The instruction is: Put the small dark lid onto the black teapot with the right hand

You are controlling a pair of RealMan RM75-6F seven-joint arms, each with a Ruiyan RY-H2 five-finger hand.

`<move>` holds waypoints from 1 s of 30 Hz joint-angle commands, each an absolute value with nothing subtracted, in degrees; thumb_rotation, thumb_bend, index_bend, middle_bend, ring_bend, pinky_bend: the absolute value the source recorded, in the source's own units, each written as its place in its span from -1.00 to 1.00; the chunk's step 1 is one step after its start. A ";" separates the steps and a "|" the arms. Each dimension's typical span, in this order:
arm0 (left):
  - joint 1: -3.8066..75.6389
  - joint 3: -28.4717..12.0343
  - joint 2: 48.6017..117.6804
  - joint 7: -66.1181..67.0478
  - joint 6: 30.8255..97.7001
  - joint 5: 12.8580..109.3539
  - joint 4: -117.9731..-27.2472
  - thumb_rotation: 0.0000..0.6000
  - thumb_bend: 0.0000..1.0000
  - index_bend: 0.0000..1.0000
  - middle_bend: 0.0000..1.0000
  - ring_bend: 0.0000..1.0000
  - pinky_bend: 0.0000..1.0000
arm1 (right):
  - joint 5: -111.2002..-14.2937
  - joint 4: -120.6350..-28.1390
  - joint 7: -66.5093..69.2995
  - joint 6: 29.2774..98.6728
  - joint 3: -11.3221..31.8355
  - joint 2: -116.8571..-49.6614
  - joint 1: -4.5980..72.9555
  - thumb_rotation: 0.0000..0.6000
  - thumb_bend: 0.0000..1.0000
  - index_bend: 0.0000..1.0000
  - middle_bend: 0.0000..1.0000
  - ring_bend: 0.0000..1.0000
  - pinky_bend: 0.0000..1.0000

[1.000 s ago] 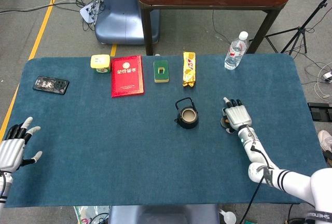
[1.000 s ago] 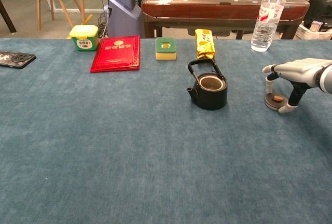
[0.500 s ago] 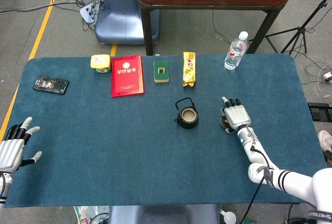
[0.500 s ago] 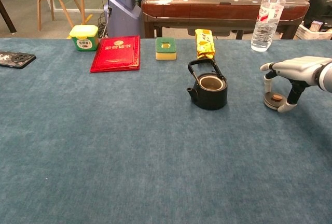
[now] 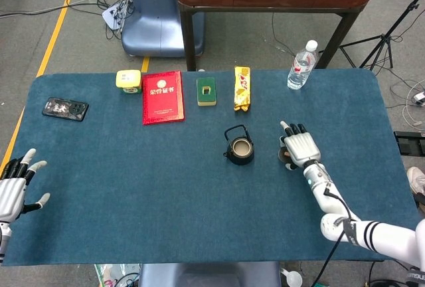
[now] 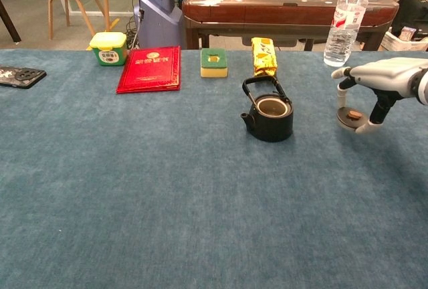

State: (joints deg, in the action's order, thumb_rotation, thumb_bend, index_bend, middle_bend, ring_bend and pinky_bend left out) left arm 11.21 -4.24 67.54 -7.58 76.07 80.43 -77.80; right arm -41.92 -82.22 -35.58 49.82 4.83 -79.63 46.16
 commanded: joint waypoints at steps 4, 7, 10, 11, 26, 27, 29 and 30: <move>10.92 -4.33 66.56 -7.15 76.37 80.22 -79.06 1.00 -0.48 -0.60 -1.00 -1.00 -1.00 | -40.11 -86.69 -38.14 51.92 5.96 -77.23 47.64 1.00 -0.59 -0.21 -1.00 -1.00 -1.00; 10.62 -4.33 66.07 -7.23 76.64 80.08 -79.35 1.00 -0.48 -0.60 -1.00 -1.00 -1.00 | -39.03 -87.58 -38.90 52.12 6.58 -77.15 48.63 1.00 -0.59 -0.21 -1.00 -1.00 -1.00; 10.35 -4.36 65.64 -7.72 76.76 79.88 -79.26 1.00 -0.48 -0.60 -1.00 -1.00 -1.00 | -37.92 -87.84 -39.72 52.02 7.14 -77.51 49.82 1.00 -0.59 -0.21 -1.00 -1.00 -1.00; 10.27 -4.38 65.50 -7.99 76.83 79.89 -79.17 1.00 -0.48 -0.60 -1.00 -1.00 -1.00 | -37.45 -87.85 -40.06 51.96 7.34 -77.73 50.33 1.00 -0.59 -0.21 -1.00 -1.00 -1.00; 9.14 -4.12 64.94 -13.00 77.17 80.12 -75.33 1.00 -0.48 -0.60 -1.00 -1.00 -1.00 | -31.91 -86.40 -44.98 52.12 9.08 -82.14 57.07 1.00 -0.59 -0.21 -1.00 -1.00 -1.00; 9.10 -4.13 65.00 -13.40 77.14 80.09 -74.95 1.00 -0.48 -0.60 -1.00 -1.00 -1.00 | -31.62 -86.27 -45.18 52.13 9.13 -82.35 57.41 1.00 -0.59 -0.21 -1.00 -1.00 -1.00; 9.01 -4.13 65.08 -14.28 77.13 80.17 -74.28 1.00 -0.48 -0.60 -1.00 -1.00 -1.00 | -30.98 -85.96 -45.60 52.12 9.21 -82.81 58.14 1.00 -0.59 -0.21 -1.00 -1.00 -1.00; 8.96 -4.12 65.07 -14.59 77.13 80.19 -73.98 1.00 -0.48 -0.60 -1.00 -1.00 -1.00 | -30.70 -85.81 -45.81 52.11 9.22 -83.00 58.45 1.00 -0.59 -0.21 -1.00 -1.00 -1.00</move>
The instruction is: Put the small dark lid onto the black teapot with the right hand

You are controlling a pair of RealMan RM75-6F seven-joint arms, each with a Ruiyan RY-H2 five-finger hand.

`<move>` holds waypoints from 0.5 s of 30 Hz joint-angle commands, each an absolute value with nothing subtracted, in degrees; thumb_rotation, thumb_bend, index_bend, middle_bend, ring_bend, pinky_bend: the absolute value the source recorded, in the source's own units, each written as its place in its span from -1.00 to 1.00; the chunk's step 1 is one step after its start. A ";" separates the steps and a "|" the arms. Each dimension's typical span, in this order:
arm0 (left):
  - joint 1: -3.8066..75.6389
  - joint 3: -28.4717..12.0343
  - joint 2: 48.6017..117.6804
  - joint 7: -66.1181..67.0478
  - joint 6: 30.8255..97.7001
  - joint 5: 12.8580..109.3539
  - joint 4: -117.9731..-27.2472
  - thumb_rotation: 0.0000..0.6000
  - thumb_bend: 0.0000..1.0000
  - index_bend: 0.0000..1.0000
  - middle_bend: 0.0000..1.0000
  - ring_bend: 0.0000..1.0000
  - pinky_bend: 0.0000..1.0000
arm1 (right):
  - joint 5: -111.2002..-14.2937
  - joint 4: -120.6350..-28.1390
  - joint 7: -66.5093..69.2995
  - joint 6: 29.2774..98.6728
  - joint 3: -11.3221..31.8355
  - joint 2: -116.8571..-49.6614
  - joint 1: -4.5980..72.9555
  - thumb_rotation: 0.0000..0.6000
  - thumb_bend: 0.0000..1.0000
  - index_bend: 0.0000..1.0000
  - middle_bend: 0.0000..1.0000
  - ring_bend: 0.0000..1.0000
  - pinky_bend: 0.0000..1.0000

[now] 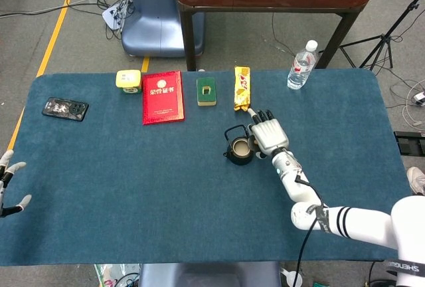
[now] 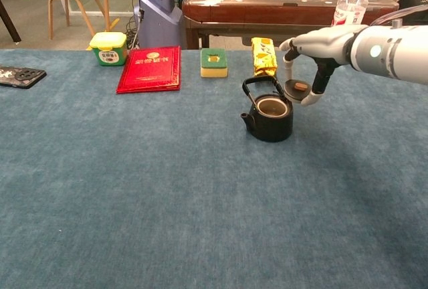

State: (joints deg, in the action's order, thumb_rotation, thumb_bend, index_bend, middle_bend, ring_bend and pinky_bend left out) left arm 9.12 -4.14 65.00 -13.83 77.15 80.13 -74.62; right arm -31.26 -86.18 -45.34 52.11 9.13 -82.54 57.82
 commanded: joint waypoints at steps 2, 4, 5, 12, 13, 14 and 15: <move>8.83 -4.07 65.16 -15.29 77.13 80.27 -73.37 1.00 -0.48 -0.60 -1.00 -1.00 -1.00 | -30.03 -85.45 -46.19 52.05 9.23 -83.48 59.11 1.00 -0.59 -0.21 -1.00 -1.00 -1.00; 8.80 -4.10 65.19 -15.78 77.07 80.26 -72.92 1.00 -0.48 -0.60 -1.00 -1.00 -1.00 | -29.57 -85.14 -46.52 52.03 9.20 -83.88 59.65 1.00 -0.59 -0.21 -1.00 -1.00 -1.00; 8.75 -4.11 65.22 -16.02 77.05 80.25 -72.65 1.00 -0.48 -0.60 -1.00 -1.00 -1.00 | -29.27 -85.00 -46.65 52.05 9.16 -84.10 59.93 1.00 -0.59 -0.21 -1.00 -1.00 -1.00; 8.52 -4.04 65.50 -17.20 76.91 80.33 -71.27 1.00 -0.48 -0.60 -1.00 -1.00 -1.00 | -28.23 -84.60 -47.39 52.36 8.93 -85.26 61.41 1.00 -0.59 -0.21 -1.00 -1.00 -1.00; 8.49 -4.03 65.54 -17.25 76.93 80.34 -71.12 1.00 -0.48 -0.60 -1.00 -1.00 -1.00 | -28.13 -84.62 -47.50 52.52 8.89 -85.38 61.55 1.00 -0.59 -0.21 -1.00 -1.00 -1.00; 8.44 -4.01 65.55 -17.36 76.96 80.38 -71.03 1.00 -0.48 -0.60 -1.00 -1.00 -1.00 | -28.02 -84.66 -47.58 52.68 8.86 -85.47 61.66 1.00 -0.59 -0.21 -1.00 -1.00 -1.00; 8.36 -3.99 65.56 -17.57 77.06 80.44 -70.92 1.00 -0.48 -0.60 -1.00 -1.00 -1.00 | -27.89 -84.72 -47.71 52.90 8.76 -85.56 61.79 1.00 -0.59 -0.21 -1.00 -1.00 -1.00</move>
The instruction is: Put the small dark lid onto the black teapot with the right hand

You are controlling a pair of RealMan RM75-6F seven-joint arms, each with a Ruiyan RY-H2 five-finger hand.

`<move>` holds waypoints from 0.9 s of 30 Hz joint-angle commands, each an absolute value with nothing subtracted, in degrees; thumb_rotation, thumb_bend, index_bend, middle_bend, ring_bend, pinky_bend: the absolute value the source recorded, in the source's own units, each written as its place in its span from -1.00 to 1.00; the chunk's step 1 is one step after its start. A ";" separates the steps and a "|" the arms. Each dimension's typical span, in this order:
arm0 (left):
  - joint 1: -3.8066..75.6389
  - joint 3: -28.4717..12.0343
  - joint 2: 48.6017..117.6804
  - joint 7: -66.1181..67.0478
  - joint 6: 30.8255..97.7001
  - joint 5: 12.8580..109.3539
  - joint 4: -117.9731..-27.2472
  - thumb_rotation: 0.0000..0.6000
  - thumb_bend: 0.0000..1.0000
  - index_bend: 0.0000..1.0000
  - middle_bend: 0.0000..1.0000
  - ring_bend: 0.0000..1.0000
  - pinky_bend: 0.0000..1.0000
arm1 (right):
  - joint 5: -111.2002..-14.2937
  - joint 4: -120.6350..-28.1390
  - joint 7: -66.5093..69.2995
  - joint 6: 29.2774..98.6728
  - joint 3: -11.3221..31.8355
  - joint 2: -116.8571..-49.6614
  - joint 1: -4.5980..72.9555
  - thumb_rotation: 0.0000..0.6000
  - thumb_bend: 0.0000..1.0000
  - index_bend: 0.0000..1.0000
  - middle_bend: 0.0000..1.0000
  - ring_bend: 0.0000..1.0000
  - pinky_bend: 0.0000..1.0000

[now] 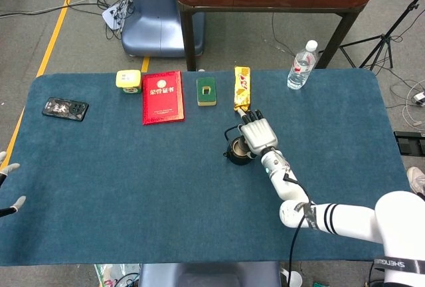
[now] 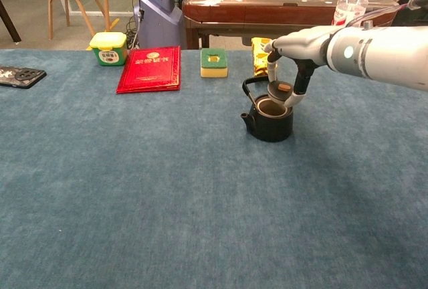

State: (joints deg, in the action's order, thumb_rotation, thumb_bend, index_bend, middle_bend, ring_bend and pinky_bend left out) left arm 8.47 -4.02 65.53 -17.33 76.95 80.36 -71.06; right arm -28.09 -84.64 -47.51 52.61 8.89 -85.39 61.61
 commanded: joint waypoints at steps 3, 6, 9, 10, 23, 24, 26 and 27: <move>8.11 -3.92 65.58 -17.81 77.39 80.61 -70.64 1.00 -0.48 -0.60 -1.00 -1.00 -1.00 | -27.64 -84.70 -47.96 53.28 8.43 -85.77 61.98 1.00 -0.59 -0.21 -1.00 -1.00 -1.00; 7.89 -3.90 65.65 -18.02 77.63 80.67 -70.43 1.00 -0.48 -0.60 -1.00 -1.00 -1.00 | -27.36 -84.26 -48.17 53.29 8.08 -86.11 62.19 1.00 -0.59 -0.21 -1.00 -1.00 -1.00; 7.73 -3.85 65.78 -18.24 77.74 80.72 -70.19 1.00 -0.48 -0.60 -1.00 -1.00 -1.00 | -27.14 -83.50 -48.13 52.87 7.93 -86.60 62.48 1.00 -0.59 -0.21 -1.00 -1.00 -1.00; 7.69 -3.85 65.82 -18.28 77.76 80.73 -70.11 1.00 -0.48 -0.60 -1.00 -1.00 -1.00 | -27.09 -83.25 -48.08 52.72 7.93 -86.76 62.59 1.00 -0.59 -0.21 -1.00 -1.00 -1.00; 7.43 -3.99 65.97 -20.12 77.52 80.68 -68.48 1.00 -0.48 -0.60 -1.00 -1.00 -1.00 | -26.46 -81.73 -48.17 52.15 7.89 -88.22 64.01 1.00 -0.59 -0.21 -1.00 -1.00 -1.00; 7.42 -4.01 66.00 -20.22 77.51 80.69 -68.34 1.00 -0.48 -0.60 -1.00 -1.00 -1.00 | -26.46 -81.84 -48.15 52.21 7.82 -88.14 64.00 1.00 -0.59 -0.21 -1.00 -1.00 -1.00; 7.39 -4.00 66.06 -20.35 77.55 80.76 -68.20 1.00 -0.48 -0.60 -1.00 -1.00 -1.00 | -26.45 -82.00 -48.08 52.28 7.68 -87.97 63.94 1.00 -0.59 -0.21 -1.00 -1.00 -1.00; 7.37 -4.01 66.11 -20.34 77.59 80.78 -68.13 1.00 -0.48 -0.60 -1.00 -1.00 -1.00 | -26.48 -82.11 -48.05 52.31 7.61 -87.86 63.92 1.00 -0.59 -0.21 -1.00 -1.00 -1.00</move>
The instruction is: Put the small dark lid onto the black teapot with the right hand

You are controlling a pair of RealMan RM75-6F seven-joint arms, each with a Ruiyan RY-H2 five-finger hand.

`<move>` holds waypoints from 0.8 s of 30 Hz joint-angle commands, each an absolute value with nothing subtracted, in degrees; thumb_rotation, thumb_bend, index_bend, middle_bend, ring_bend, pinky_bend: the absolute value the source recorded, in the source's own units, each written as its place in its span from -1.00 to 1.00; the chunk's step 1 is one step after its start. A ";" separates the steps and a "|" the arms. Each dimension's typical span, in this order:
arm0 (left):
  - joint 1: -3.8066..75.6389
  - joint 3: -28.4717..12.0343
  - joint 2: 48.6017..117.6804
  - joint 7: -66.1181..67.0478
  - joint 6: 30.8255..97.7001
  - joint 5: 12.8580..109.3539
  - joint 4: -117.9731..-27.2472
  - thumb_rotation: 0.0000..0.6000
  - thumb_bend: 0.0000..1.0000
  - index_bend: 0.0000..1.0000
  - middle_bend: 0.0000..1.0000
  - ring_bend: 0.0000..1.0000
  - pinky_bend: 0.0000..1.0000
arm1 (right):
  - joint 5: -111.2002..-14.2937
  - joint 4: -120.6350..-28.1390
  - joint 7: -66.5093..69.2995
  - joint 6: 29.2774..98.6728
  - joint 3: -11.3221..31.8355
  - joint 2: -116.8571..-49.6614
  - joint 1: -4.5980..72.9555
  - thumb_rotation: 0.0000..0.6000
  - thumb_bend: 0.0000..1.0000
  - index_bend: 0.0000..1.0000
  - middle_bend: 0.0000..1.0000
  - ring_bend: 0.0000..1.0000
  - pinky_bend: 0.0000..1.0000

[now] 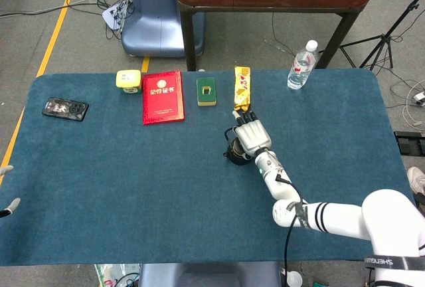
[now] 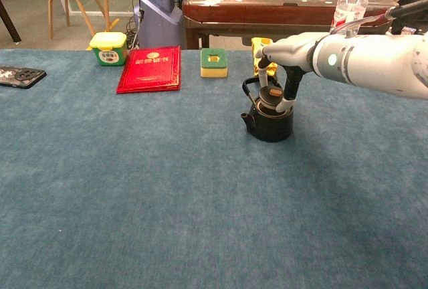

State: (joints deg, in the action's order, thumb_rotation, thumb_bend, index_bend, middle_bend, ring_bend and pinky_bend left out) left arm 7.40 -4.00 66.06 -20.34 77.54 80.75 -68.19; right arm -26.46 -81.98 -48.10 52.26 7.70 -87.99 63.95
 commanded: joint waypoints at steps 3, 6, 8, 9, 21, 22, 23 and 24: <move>7.28 -4.01 66.13 -20.37 77.72 80.84 -68.12 1.00 -0.48 -0.60 -1.00 -1.00 -1.00 | -26.66 -82.17 -47.99 52.50 7.42 -87.76 63.89 1.00 -0.59 -0.23 -1.00 -1.00 -1.00; 7.20 -4.04 66.10 -20.33 77.84 80.87 -68.20 1.00 -0.48 -0.60 -1.00 -1.00 -1.00 | -26.78 -82.00 -48.10 52.86 7.26 -87.90 63.90 1.00 -0.59 -0.32 -1.00 -1.00 -1.00; 7.11 -4.08 66.06 -20.29 77.98 80.86 -68.25 1.00 -0.48 -0.60 -1.00 -1.00 -1.00 | -26.87 -81.75 -47.99 52.67 7.22 -88.04 63.94 1.00 -0.59 -0.35 -1.00 -1.00 -1.00; 7.06 -4.11 66.05 -20.29 78.07 80.83 -68.28 1.00 -0.48 -0.60 -1.00 -1.00 -1.00 | -26.88 -81.62 -47.96 52.54 7.17 -88.13 63.96 1.00 -0.59 -0.37 -1.00 -1.00 -1.00; 7.05 -4.21 66.17 -20.65 77.59 80.65 -67.73 1.00 -0.48 -0.60 -1.00 -1.00 -1.00 | -27.55 -81.97 -47.00 52.52 7.51 -87.99 64.03 1.00 -0.59 -0.46 -1.00 -1.00 -1.00; 7.05 -4.22 66.13 -20.64 77.61 80.67 -67.78 1.00 -0.48 -0.60 -1.00 -1.00 -1.00 | -27.74 -82.36 -46.74 52.74 7.59 -87.70 63.88 1.00 -0.59 -0.46 -1.00 -1.00 -1.00; 7.03 -4.26 66.06 -20.53 77.67 80.66 -67.88 1.00 -0.48 -0.60 -1.00 -1.00 -1.00 | -28.07 -83.08 -46.25 53.04 7.74 -87.19 63.60 1.00 -0.59 -0.46 -1.00 -1.00 -1.00; 7.01 -4.28 65.99 -20.42 77.73 80.65 -68.04 1.00 -0.48 -0.60 -1.00 -1.00 -1.00 | -28.53 -83.88 -45.67 53.46 7.94 -86.63 63.28 1.00 -0.59 -0.46 -1.00 -1.00 -1.00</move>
